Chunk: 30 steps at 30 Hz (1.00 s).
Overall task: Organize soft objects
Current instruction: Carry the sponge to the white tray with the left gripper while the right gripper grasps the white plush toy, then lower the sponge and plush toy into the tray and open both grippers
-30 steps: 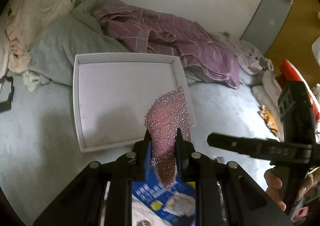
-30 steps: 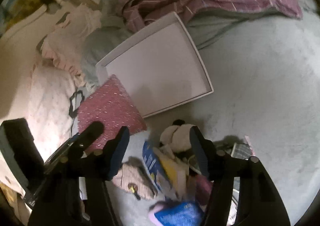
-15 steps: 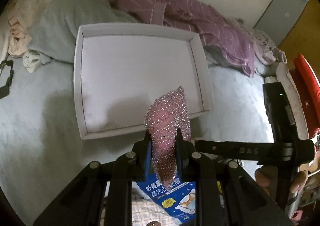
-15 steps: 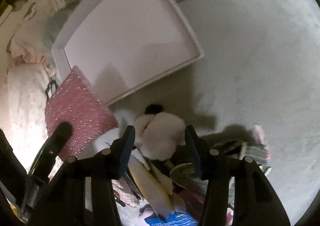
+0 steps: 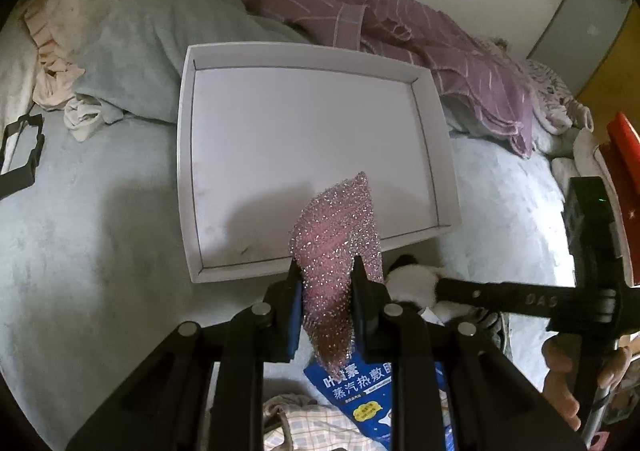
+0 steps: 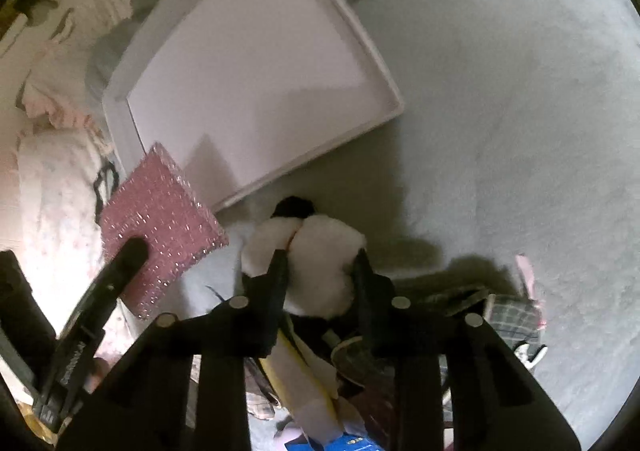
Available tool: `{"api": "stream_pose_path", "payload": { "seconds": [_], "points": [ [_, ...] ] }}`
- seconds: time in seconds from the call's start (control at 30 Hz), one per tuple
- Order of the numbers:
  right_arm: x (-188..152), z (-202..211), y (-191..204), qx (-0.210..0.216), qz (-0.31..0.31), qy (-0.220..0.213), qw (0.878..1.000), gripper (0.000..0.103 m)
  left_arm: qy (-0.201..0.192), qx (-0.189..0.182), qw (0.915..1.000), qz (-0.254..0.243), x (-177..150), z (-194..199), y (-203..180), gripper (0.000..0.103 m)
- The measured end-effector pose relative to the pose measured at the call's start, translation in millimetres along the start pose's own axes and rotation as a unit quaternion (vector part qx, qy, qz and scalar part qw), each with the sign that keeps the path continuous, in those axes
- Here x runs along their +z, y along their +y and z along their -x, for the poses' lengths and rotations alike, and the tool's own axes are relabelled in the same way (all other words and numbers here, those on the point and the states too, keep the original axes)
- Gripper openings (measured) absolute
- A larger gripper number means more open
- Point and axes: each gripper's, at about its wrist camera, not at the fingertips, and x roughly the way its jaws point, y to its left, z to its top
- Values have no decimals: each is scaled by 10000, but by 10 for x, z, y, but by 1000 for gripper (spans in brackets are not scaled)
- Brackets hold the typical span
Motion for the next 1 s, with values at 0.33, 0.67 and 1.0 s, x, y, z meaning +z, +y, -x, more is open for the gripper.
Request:
{"api": "stream_pose_path", "payload": {
  "seconds": [0.33, 0.67, 1.0],
  "points": [
    [-7, 442, -92, 235, -37, -933, 9954, 33, -466, -400, 9980, 119, 63, 98, 78, 19],
    [41, 378, 212, 507, 137, -1806, 9822, 33, -1157, -843, 9890, 385, 122, 59, 121, 20],
    [158, 138, 218, 412, -222, -2503, 9670, 33, -1444, -1137, 9775, 1033, 96, -455, 174, 20]
  ]
}}
